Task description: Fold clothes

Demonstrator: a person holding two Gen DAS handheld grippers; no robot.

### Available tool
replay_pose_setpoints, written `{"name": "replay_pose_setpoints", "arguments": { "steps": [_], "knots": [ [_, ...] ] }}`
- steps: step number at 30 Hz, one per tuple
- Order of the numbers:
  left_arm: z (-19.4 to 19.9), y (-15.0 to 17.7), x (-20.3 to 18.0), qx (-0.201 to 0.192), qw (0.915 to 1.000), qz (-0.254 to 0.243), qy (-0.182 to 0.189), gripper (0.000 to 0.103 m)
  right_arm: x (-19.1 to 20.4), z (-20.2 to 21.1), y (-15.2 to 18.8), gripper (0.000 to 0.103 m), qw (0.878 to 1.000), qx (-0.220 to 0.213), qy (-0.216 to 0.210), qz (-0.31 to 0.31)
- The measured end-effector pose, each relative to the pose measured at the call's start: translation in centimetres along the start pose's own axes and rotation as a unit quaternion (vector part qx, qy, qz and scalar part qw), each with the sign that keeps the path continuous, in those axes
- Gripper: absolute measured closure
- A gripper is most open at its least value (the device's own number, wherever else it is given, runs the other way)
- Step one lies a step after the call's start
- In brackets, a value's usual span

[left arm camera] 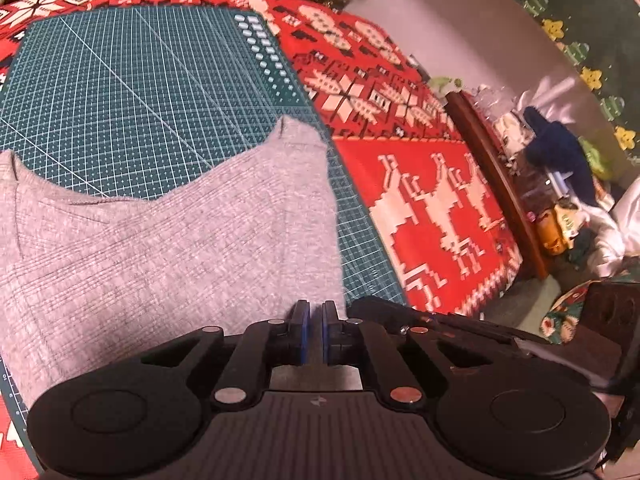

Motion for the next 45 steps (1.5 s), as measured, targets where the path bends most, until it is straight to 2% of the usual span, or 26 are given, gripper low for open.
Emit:
{"name": "replay_pose_setpoints", "arguments": {
  "steps": [2,6,8,9,11,14,19,22,23,25,29,34,40,45],
  "knots": [
    [0.2,-0.2,-0.1,-0.006,1.0000,-0.002,-0.002,0.099,0.2,0.6,-0.7,0.098,0.999,-0.012,-0.027,-0.020],
    [0.1,-0.8,0.4,-0.004,0.9999,0.013,-0.003,0.099,1.6,-0.2,-1.9,0.098,0.999,-0.016,-0.038,-0.013],
    [0.0,-0.9,0.5,-0.002,0.9999,0.012,-0.005,0.099,1.5,-1.5,-1.5,0.099,1.000,-0.004,-0.020,-0.006],
    [-0.1,-0.9,0.5,0.000,0.9999,0.011,-0.006,0.099,1.3,-1.7,-1.5,0.103,1.000,-0.003,-0.016,-0.005],
    [-0.2,-0.9,0.5,0.003,0.9999,0.009,-0.006,0.099,0.7,-1.6,-1.5,0.103,1.000,-0.012,-0.014,-0.005],
    [-0.2,-0.7,0.3,0.009,0.9999,0.007,-0.003,0.099,-0.8,-0.7,-1.5,0.097,0.999,-0.033,0.032,0.011],
    [-0.3,0.2,-0.1,0.019,0.9998,-0.004,0.000,0.099,0.0,1.4,-0.8,0.095,0.999,-0.030,-0.028,-0.014],
    [-0.4,0.7,-0.1,0.018,0.9998,-0.009,-0.004,0.100,1.3,1.0,0.2,0.095,0.999,-0.006,-0.044,-0.009],
    [-0.4,0.9,-0.1,0.016,0.9998,-0.009,-0.004,0.100,1.4,0.7,0.5,0.095,0.999,0.001,-0.038,-0.003],
    [-0.2,1.2,-0.1,0.019,0.9998,-0.003,0.003,0.100,1.2,0.3,1.2,0.101,1.000,0.012,-0.017,0.010],
    [0.2,2.5,-0.8,0.033,0.9993,-0.002,0.018,0.100,0.3,1.1,1.5,0.094,1.000,0.019,0.019,0.015],
    [0.3,3.9,-1.3,0.046,0.9986,-0.016,0.023,0.099,1.1,3.0,2.7,0.094,1.000,0.009,-0.001,0.020],
    [-0.2,5.6,-0.9,0.058,0.9979,-0.007,0.029,0.100,2.0,2.5,4.8,0.096,0.996,0.026,0.041,0.079],
    [0.4,6.3,-1.7,0.060,0.9975,-0.009,0.038,0.099,1.5,3.9,5.4,0.096,0.993,0.028,0.059,0.093]
  ]
}}
Point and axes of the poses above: each gripper's, at about its wrist camera, not at the fingertips, and z roughly against the way its jaws point, x to its left, y to its underside, the point moved 10 cm from there along -z, roughly the way its jaws point, and after that the axes turned 10 degrees about y, right-handed, at the moved point
